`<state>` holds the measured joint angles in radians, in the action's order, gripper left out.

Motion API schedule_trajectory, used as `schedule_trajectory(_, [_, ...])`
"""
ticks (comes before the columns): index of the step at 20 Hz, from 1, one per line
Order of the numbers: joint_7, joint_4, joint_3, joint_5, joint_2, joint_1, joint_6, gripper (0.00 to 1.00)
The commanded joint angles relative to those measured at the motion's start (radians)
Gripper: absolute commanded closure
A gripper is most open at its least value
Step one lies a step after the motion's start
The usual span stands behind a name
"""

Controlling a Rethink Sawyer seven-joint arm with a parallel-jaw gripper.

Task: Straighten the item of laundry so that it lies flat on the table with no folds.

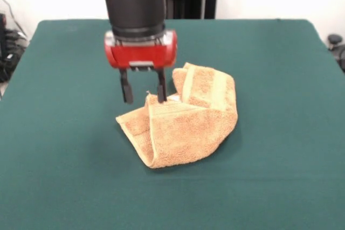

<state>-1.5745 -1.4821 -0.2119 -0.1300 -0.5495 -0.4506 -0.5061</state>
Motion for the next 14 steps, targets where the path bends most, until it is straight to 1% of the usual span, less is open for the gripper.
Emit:
schedule_trajectory(1, [0.034,-0.117,-0.101,-0.052,-0.014,0.021,-0.052,0.0])
schedule_trajectory(6, [0.018,-0.137,-0.102,-0.06,-0.007,0.024,-0.011,0.0])
schedule_trajectory(14, [0.014,-0.13,-0.103,-0.066,0.018,0.023,0.013,0.0])
